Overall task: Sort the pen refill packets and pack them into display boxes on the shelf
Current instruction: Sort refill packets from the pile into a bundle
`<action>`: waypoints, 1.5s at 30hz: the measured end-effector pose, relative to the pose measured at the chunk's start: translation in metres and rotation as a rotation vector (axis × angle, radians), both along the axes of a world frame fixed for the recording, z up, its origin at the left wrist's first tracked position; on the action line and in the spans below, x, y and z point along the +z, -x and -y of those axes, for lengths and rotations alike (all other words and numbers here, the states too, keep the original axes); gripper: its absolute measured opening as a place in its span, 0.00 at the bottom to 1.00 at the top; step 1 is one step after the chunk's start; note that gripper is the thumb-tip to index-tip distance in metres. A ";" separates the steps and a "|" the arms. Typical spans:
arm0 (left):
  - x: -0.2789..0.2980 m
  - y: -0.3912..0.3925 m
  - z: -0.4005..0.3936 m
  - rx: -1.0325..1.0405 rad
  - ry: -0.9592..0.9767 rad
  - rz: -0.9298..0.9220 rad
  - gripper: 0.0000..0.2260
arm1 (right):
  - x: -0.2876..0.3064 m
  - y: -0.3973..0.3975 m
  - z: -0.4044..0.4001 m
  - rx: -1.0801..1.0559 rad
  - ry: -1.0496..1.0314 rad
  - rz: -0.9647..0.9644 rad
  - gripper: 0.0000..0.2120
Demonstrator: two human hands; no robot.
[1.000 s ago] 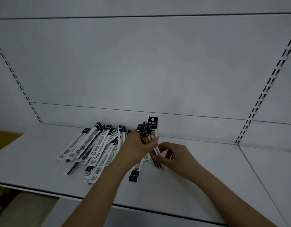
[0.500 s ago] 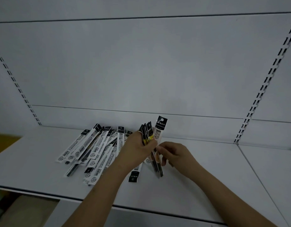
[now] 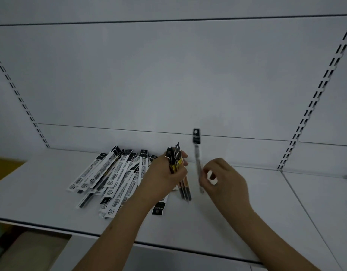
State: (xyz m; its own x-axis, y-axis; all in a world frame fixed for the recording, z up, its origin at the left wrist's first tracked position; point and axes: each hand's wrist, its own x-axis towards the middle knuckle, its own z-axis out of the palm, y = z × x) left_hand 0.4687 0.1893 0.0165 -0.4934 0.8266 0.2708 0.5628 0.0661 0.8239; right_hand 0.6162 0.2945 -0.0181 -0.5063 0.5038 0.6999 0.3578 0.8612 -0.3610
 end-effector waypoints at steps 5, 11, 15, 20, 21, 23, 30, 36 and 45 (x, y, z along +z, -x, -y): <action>0.003 0.002 0.001 -0.064 0.038 0.009 0.11 | -0.027 0.004 0.013 0.202 0.119 0.119 0.08; 0.009 0.005 0.004 -0.108 -0.005 0.197 0.19 | -0.023 0.001 0.006 0.381 0.183 0.198 0.02; 0.010 0.005 0.001 -0.136 0.010 0.221 0.12 | -0.021 -0.002 0.003 0.388 0.308 0.246 0.09; 0.012 0.006 0.000 -0.151 0.017 0.226 0.10 | -0.012 0.004 0.009 0.424 0.549 0.269 0.25; 0.013 0.006 0.001 -0.155 0.015 0.244 0.10 | -0.012 0.006 0.009 0.418 0.556 0.315 0.28; 0.014 0.005 0.001 -0.161 0.010 0.280 0.11 | -0.010 0.009 0.009 0.410 0.559 0.383 0.27; 0.010 0.001 0.001 -0.178 0.038 0.203 0.12 | -0.014 0.016 0.016 0.438 0.584 0.360 0.08; 0.015 0.000 0.003 -0.171 0.067 0.149 0.12 | -0.017 0.017 0.017 0.323 0.488 0.408 0.07; 0.012 -0.001 0.008 -0.212 0.078 0.129 0.14 | -0.016 0.008 0.014 0.419 0.703 0.337 0.19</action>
State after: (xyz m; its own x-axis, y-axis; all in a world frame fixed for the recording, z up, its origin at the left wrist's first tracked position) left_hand 0.4698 0.1816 0.0286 -0.3334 0.9310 0.1484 0.4613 0.0239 0.8869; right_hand 0.6082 0.2801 -0.0342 -0.8694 0.4879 0.0780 0.2456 0.5637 -0.7886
